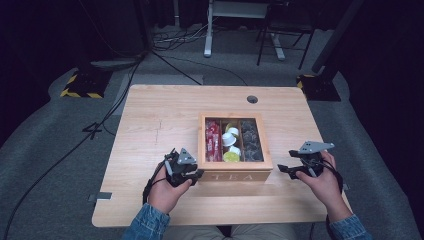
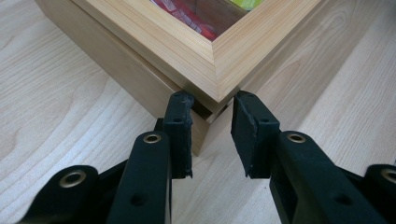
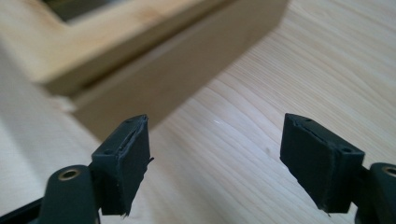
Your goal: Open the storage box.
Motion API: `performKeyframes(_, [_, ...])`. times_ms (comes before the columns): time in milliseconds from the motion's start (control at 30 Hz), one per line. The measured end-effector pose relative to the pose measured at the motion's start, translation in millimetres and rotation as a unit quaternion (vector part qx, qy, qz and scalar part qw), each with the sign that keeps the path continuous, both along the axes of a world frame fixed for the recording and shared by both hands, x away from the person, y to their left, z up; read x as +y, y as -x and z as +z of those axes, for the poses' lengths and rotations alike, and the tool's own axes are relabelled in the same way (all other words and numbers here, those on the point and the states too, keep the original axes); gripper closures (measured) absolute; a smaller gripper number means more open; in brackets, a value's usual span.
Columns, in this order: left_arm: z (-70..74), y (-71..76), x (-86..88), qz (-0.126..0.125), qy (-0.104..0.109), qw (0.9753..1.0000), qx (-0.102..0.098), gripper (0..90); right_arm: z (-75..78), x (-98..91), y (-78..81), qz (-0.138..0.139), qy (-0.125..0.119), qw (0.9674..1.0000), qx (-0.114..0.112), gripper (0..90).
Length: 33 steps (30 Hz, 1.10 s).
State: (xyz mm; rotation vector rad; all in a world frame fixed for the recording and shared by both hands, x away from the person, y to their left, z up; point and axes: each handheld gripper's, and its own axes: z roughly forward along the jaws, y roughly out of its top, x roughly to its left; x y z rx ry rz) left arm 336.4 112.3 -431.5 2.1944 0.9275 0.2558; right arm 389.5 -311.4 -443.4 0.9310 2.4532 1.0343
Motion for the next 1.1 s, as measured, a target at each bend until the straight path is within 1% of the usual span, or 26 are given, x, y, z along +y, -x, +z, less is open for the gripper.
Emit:
performKeyframes(33, [0.2, -0.1, -0.1, 0.0, 0.002, 1.0, 0.0, 68.0, 8.1, 6.3, 5.6, 0.021, -0.001, 0.9998, 0.004, 21.5])
performKeyframes(67, [0.3, -0.3, -0.2, 0.0, 0.003, 1.0, -0.001, 68.0, 8.1, 6.3, 5.6, 0.021, -0.001, 0.9998, 0.004, 21.5])
performKeyframes(100, [0.6, -0.5, -0.6, 0.0, 0.003, 1.0, -0.003, 68.0, 11.8, 14.5, 10.0, 0.041, -0.012, 0.9989, 0.022, 19.3])
performKeyframes(133, [0.6, -0.5, -0.6, 0.0, 0.003, 1.0, -0.003, 68.0, 11.8, 14.5, 10.0, 0.041, -0.012, 0.9989, 0.022, 19.3])
performKeyframes(167, [0.8, -0.2, -1.1, 0.002, 0.003, 1.0, -0.007, 68.0, 12.9, 19.0, 12.1, 0.051, -0.015, 0.9982, 0.029, 19.7])
performKeyframes(200, [0.9, -0.3, -1.3, 0.002, 0.004, 0.9999, -0.009, 68.0, 14.2, 24.7, 15.0, 0.062, -0.018, 0.9976, 0.027, 20.4])
performKeyframes(233, [1.0, -0.1, -1.8, 0.003, 0.007, 0.9999, -0.012, 68.0, 15.6, 32.1, 18.0, 0.071, -0.017, 0.9972, 0.018, 20.1])
performKeyframes(300, [0.9, -0.1, -2.0, 0.004, 0.007, 0.9999, -0.013, 68.0, 15.8, 34.9, 18.7, 0.074, -0.016, 0.9971, 0.014, 20.3])
performKeyframes(367, [0.9, -0.1, -1.9, 0.004, 0.007, 0.9999, -0.013, 68.0, 15.1, 40.9, 19.4, 0.074, -0.013, 0.9972, 0.0, 20.3])
performKeyframes(433, [0.9, 0.0, -2.0, 0.004, 0.007, 0.9999, -0.013, 68.0, 11.7, 44.9, 18.2, 0.066, -0.009, 0.9977, -0.015, 20.3])
performKeyframes(567, [0.9, 0.0, -2.0, 0.004, 0.007, 0.9999, -0.013, 68.0, 8.3, 47.0, 17.2, 0.063, -0.014, 0.9977, -0.019, 21.4])
performKeyframes(633, [0.9, 0.1, -2.1, 0.004, 0.007, 0.9999, -0.013, 68.0, 7.9, 48.1, 17.3, 0.059, -0.018, 0.9978, -0.024, 21.5])
performKeyframes(700, [0.9, 0.1, -2.2, 0.005, 0.006, 0.9999, -0.013, 67.9, 8.4, 50.0, 18.0, 0.06, -0.023, 0.9973, -0.036, 23.7])
performKeyframes(833, [1.0, 0.3, -2.1, 0.005, 0.007, 0.9999, -0.013, 67.9, 7.6, 51.7, 18.2, 0.06, -0.022, 0.997, -0.043, 23.8])
performKeyframes(1067, [0.8, 0.2, -2.7, 0.007, 0.009, 0.9998, -0.015, 67.3, 6.3, 52.8, 17.9, 0.061, -0.026, 0.9968, -0.046, 24.1])
performKeyframes(1100, [0.7, 0.0, -2.7, 0.007, 0.009, 0.9997, -0.02, 65.5, 6.1, 53.5, 18.1, 0.062, -0.029, 0.9965, -0.049, 25.2])
